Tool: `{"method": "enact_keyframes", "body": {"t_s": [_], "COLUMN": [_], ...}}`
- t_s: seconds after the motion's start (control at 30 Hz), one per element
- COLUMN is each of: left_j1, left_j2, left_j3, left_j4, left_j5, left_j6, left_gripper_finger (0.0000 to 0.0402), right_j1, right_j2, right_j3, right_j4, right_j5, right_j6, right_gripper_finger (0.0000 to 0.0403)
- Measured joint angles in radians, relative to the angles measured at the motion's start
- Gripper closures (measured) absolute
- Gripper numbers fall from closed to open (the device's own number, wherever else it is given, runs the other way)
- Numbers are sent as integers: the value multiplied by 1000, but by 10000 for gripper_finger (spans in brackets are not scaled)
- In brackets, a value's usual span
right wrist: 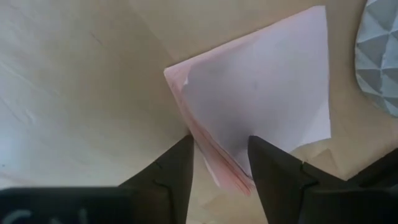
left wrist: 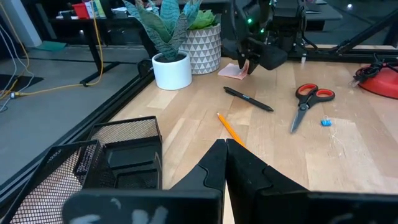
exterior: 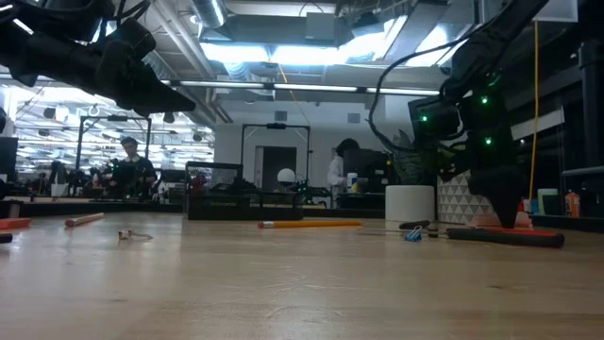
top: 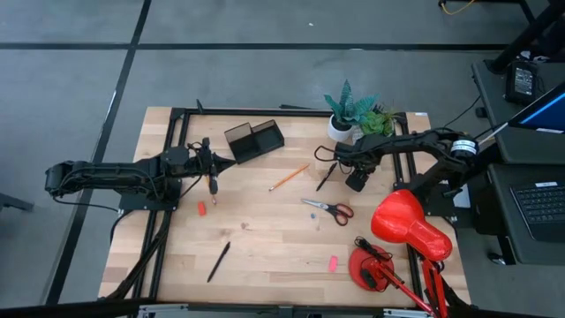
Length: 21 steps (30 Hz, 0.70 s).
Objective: Pick and place office supplies into organizer
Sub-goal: Put the sticky note into the desk organizer
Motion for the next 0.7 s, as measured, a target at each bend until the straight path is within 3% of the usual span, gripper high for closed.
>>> {"method": "enact_keyframes", "body": {"t_s": [0.3,0.7], "left_j1": [0,0], "left_j2": [0,0], "left_j3": [0,0], "left_j4": [-4,-4], "left_j5": [0,0], "left_j6": [0,0], "left_gripper_finger": [398,398], "right_j1": [1,0], "right_j2": [12,14], "right_j3": [3,-1], "right_j4": [-2,-3], "right_j5": [17,12], "right_j6": [3,0], "right_gripper_finger": [254,344]}}
